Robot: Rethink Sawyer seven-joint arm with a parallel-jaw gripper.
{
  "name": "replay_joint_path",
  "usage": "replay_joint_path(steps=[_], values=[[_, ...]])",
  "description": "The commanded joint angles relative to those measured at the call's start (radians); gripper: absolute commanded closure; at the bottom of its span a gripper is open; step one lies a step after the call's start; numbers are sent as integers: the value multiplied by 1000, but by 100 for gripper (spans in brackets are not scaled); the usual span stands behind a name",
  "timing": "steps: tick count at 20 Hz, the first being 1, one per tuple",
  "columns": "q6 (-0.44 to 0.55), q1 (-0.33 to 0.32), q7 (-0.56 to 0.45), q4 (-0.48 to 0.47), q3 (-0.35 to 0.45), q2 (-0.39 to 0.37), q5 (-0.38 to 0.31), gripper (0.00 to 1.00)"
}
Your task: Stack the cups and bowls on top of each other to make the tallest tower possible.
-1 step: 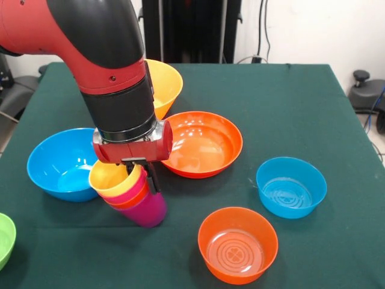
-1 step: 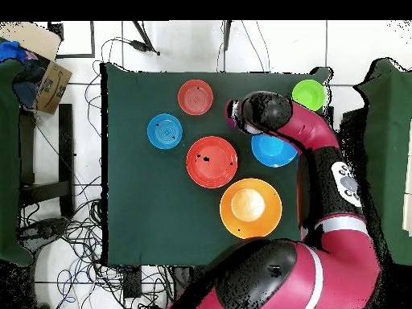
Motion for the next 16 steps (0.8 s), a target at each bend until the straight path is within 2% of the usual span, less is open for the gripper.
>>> replay_joint_path(steps=[1,16], values=[[-27,13,131,103,-16,86,-23,100],[-173,59,186,158,-67,56,-56,100]])
